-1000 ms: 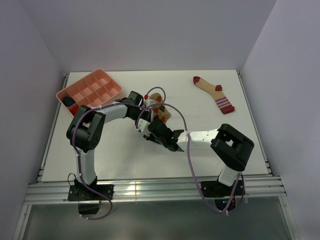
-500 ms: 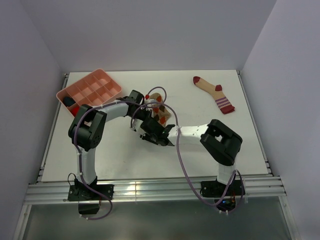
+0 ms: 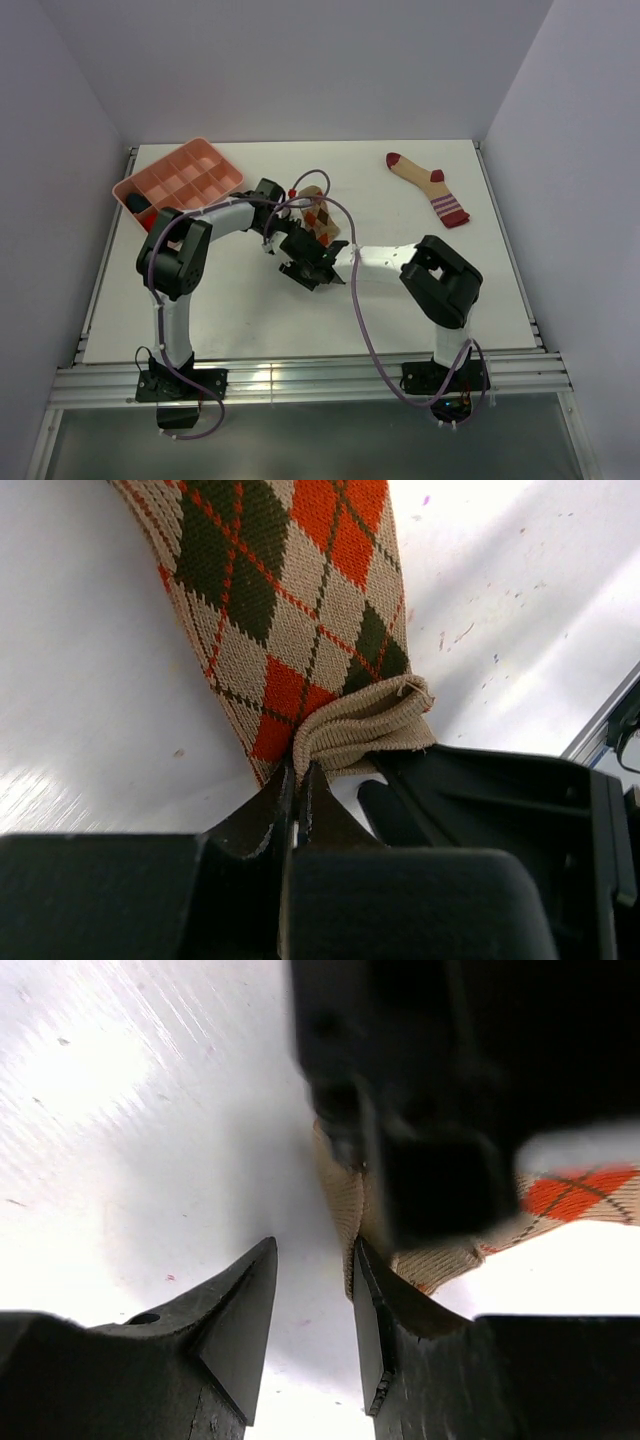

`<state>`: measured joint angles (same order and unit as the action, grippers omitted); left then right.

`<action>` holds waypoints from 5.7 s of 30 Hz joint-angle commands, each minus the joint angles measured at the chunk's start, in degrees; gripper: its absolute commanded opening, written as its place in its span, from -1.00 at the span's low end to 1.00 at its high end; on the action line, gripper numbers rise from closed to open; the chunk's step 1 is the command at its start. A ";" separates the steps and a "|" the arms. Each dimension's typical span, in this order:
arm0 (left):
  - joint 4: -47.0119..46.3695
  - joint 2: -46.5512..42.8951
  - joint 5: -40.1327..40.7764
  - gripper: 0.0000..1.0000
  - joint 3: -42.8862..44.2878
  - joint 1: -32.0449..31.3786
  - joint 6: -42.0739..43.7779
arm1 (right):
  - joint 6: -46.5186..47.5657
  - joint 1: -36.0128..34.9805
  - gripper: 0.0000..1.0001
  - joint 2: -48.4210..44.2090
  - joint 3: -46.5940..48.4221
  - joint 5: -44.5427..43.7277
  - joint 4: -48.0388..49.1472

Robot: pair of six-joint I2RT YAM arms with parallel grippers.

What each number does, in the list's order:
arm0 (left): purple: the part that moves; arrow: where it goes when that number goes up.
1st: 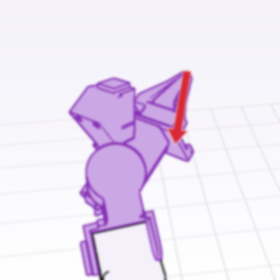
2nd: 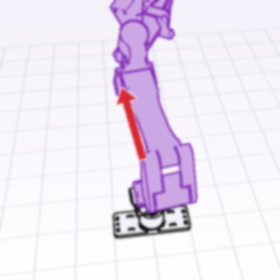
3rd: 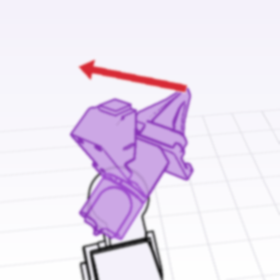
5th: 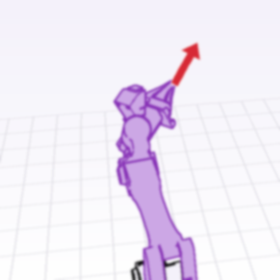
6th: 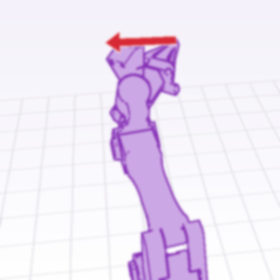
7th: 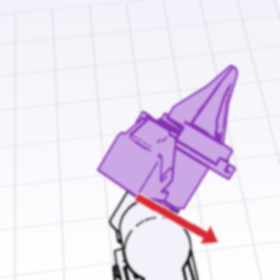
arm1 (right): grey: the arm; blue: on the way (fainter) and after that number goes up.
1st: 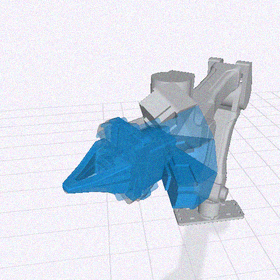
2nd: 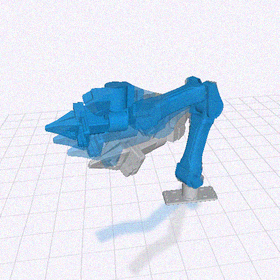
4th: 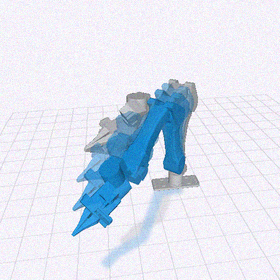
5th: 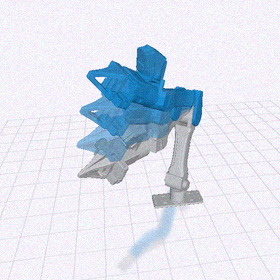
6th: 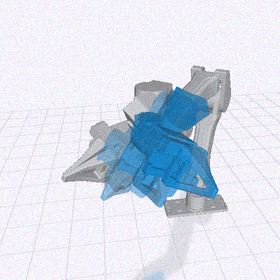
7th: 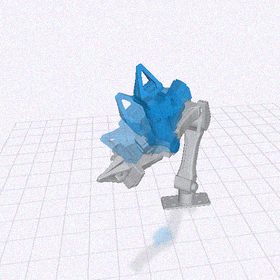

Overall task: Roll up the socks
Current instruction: Roll the sock at the center of the board.

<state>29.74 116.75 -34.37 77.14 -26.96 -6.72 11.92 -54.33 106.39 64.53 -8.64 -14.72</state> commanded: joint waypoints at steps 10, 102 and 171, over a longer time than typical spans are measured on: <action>11.22 2.96 7.39 -0.99 2.48 3.31 10.15 | -5.16 1.24 -0.07 -7.07 -2.83 5.93 10.32; -63.56 -33.87 20.57 0.18 -45.85 -9.95 13.58 | -10.62 28.48 -1.00 17.96 12.62 49.69 -20.51; -59.79 -21.65 28.57 0.20 -40.41 -22.00 29.49 | 9.52 30.86 -1.00 28.17 35.57 49.78 -45.22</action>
<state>-26.39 94.65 -4.67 36.82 -48.73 22.83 19.38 -24.43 133.21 100.12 45.98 -61.12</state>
